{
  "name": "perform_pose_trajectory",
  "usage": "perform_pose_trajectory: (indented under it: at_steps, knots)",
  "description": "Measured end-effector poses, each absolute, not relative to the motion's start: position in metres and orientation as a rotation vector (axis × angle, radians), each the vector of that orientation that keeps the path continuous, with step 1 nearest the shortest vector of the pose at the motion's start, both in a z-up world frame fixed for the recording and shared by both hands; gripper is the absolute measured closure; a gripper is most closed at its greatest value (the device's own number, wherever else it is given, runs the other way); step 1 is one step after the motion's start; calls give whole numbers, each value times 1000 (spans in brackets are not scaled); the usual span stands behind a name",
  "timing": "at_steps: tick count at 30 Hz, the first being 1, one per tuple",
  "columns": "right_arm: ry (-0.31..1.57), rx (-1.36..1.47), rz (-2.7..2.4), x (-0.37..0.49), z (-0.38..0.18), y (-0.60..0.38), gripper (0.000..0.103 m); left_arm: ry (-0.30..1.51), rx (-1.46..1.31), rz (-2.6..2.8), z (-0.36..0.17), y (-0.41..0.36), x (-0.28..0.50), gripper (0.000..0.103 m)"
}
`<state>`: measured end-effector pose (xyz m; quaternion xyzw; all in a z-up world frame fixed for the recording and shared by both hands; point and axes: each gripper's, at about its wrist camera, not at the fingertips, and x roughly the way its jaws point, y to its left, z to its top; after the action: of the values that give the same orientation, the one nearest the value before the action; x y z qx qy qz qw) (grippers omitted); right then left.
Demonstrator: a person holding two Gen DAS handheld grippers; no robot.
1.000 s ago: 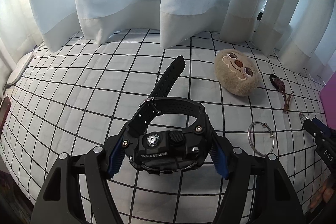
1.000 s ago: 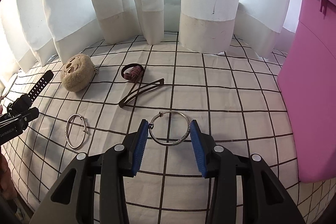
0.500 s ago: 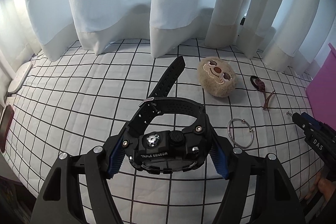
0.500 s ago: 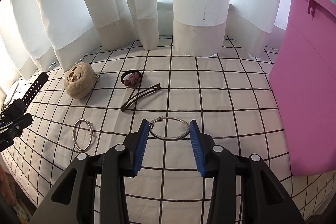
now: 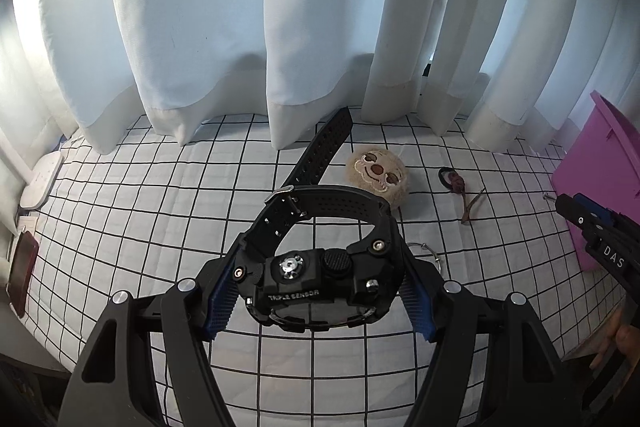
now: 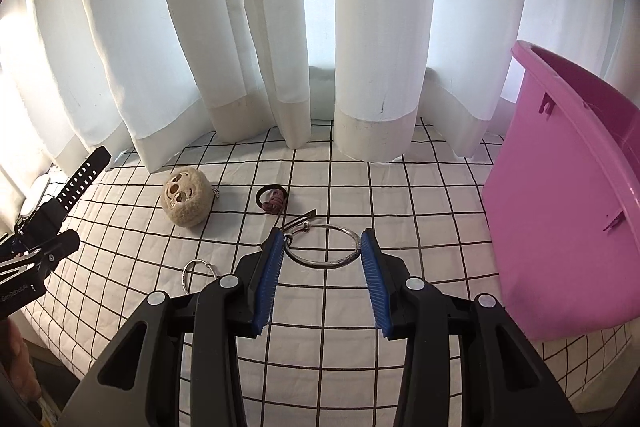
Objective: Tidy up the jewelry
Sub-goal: 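Lift and carry the black watch and silver bangle over the pink tub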
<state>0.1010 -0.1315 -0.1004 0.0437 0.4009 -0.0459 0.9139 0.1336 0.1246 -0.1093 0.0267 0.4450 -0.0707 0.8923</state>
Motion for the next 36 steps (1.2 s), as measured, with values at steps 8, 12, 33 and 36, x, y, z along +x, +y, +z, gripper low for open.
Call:
perform_pose_trajectory:
  at_steps: [8,12,33,36]
  knots:
    - [733,88,-109,78,-44,-132,64,847,101,-226,-70,100,126,36]
    - [688,91,-120,65,-21,-145,64,814,112,-270,-51,80,122,36]
    - [611,111,-190,17,27,-396,64,730,86,-390,4,-163,98,36]
    - [632,116,-196,17,25,-435,64,738,74,-412,8,-204,97,36]
